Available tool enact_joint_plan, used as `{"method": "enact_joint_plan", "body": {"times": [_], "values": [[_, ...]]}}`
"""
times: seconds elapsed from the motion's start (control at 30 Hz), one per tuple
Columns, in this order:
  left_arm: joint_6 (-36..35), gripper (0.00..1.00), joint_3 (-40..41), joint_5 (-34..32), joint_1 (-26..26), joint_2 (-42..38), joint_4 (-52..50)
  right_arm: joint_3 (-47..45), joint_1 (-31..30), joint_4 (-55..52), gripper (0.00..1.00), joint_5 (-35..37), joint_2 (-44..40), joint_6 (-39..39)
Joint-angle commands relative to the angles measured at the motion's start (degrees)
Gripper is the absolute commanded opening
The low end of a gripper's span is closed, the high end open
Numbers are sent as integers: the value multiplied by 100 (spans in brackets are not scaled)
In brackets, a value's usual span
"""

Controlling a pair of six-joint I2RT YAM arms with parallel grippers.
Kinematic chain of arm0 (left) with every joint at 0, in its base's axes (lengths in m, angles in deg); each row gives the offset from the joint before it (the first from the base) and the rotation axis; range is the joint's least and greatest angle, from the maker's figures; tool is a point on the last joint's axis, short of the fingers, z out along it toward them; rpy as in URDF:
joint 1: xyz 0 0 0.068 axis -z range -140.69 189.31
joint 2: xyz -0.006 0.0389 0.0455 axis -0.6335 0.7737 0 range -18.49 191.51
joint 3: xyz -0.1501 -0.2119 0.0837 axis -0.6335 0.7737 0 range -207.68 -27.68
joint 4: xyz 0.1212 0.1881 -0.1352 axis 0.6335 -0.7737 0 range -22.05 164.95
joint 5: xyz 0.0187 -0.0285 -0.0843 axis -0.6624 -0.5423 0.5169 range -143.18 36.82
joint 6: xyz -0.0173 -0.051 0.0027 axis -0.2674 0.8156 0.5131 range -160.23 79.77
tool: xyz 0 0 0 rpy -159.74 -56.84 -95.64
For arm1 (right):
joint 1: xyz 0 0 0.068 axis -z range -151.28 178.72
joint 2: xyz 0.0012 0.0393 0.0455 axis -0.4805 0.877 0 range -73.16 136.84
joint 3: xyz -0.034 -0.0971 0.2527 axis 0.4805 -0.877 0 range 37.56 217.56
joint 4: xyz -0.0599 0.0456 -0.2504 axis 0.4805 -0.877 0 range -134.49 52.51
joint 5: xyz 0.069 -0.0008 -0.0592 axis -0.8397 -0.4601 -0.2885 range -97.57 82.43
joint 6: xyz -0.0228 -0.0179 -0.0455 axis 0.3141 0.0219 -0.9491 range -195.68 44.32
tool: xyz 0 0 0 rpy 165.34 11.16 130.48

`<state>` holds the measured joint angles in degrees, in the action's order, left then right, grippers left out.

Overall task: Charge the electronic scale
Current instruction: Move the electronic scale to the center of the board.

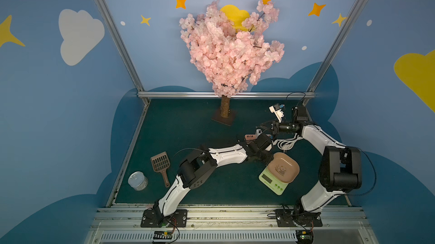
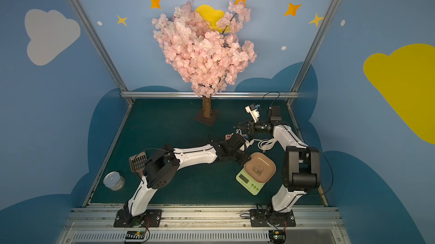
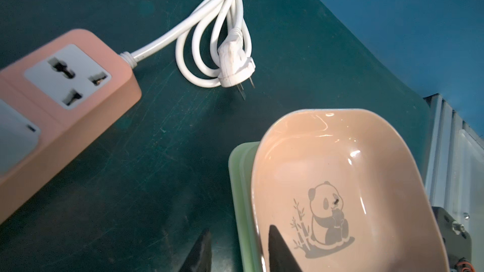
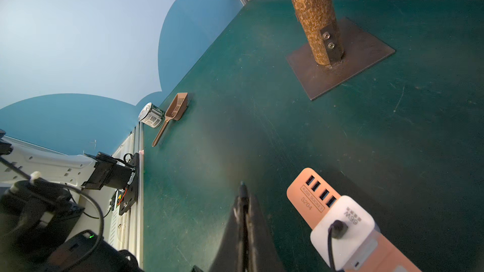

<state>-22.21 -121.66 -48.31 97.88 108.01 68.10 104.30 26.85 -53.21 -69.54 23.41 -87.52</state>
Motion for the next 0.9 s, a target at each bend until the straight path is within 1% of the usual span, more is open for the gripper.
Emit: {"method": "enact_joint_plan", "body": {"times": [0.0,0.13,0.23,0.33,0.43,0.6,0.73,0.87], "values": [[87,27,-29,-228,-12,-5,-198,87,-32,-113,0,-49,-6,-3],[44,17,396,-382,-24,-282,-33,89,-90,-66,0,-12,2,50],[107,8,984,-496,-118,-666,132,64,-135,155,0,-16,2,297],[256,6,1773,-631,-266,-1167,391,-28,-197,562,0,-4,28,764],[375,4,2480,-788,-446,-1652,496,4,-340,570,0,91,56,880],[681,4,3511,-1418,-754,-2504,257,45,-572,601,0,247,89,1074],[999,3,4313,-1761,-1189,-3203,149,35,-740,673,0,352,115,1270],[1294,4,4860,-2031,-1713,-3773,-39,0,-879,760,0,361,142,1526]]}}
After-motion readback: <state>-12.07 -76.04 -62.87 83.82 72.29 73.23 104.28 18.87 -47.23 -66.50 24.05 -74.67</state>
